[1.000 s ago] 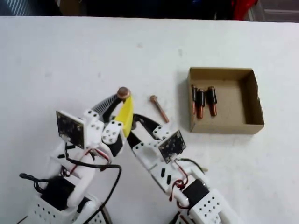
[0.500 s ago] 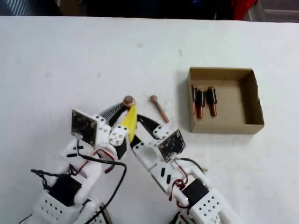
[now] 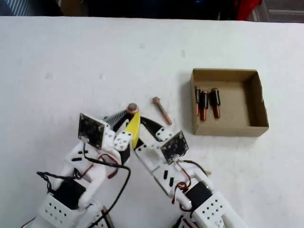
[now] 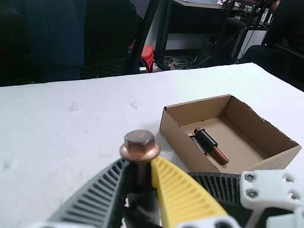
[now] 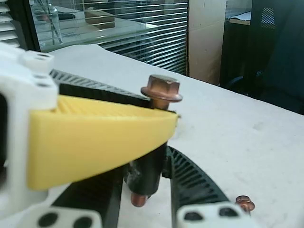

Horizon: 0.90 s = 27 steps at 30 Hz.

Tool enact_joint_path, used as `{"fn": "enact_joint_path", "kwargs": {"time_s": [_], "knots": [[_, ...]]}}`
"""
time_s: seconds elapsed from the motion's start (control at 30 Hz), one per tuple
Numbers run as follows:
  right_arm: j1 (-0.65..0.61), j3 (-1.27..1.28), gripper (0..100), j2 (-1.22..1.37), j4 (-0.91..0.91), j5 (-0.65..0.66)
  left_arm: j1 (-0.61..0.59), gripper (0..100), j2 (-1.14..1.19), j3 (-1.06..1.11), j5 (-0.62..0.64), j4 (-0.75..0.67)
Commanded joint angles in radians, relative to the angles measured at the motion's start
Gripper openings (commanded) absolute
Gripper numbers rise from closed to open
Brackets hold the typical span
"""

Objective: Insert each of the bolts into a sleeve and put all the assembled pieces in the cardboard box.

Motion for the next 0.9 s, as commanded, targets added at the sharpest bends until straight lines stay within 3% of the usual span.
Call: {"fn": "enact_joint_path", "kwargs": {"time_s": [0.0,0.23,0.7,0.87], "knots": [[-0.005,0.002,1.7,-0.021,-0.031,-0.006,-0.005,6,0.007,0.002,-0.005,-0.034],[-0.005,0.003,1.7,-0.021,-0.031,-0.006,-0.007,24,0.007,0.006,0.003,-0.028],[0.045,0.005,1.7,-0.021,-0.030,-0.006,-0.168,25,0.005,-0.218,-0.003,-0.025],[0.094,0.008,1.7,-0.021,-0.030,-0.006,-0.248,25,0.005,-0.364,-0.003,0.137]]}}
